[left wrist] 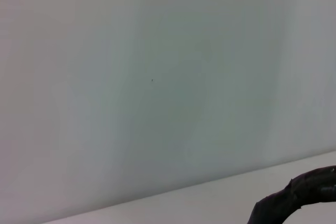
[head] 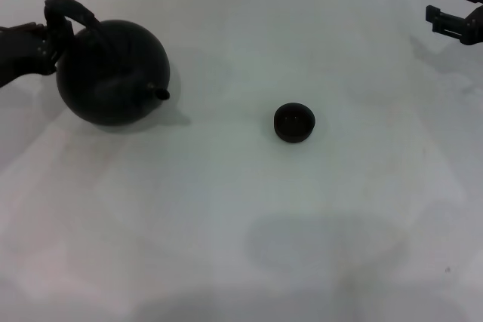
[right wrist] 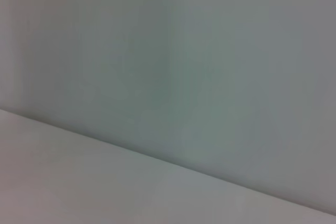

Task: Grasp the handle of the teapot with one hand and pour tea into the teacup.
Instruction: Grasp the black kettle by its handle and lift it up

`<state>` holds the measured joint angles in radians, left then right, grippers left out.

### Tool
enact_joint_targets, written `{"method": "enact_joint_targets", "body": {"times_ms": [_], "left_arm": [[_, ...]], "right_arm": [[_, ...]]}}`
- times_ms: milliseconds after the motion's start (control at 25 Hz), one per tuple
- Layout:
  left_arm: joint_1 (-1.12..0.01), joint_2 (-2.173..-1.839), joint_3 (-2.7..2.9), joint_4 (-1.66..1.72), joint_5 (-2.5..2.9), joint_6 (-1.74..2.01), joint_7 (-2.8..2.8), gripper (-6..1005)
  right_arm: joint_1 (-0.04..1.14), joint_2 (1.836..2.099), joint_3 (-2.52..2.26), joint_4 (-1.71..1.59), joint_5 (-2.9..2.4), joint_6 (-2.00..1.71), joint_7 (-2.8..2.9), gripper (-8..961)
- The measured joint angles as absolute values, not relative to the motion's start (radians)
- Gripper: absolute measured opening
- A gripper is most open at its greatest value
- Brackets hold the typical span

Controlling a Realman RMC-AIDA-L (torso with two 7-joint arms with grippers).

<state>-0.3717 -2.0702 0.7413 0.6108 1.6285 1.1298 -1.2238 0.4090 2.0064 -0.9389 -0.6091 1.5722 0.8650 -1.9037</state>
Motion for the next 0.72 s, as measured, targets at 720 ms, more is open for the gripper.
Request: {"method": "enact_joint_targets", "body": {"times_ms": [720], "left_arm": [[-0.423,-2.074,0.918,0.871,1.851,0.986,-1.616,102]], "right_arm": [[0.414,2.006,-0.942,-0.610,1.572,0.877,-1.916,814]]}}
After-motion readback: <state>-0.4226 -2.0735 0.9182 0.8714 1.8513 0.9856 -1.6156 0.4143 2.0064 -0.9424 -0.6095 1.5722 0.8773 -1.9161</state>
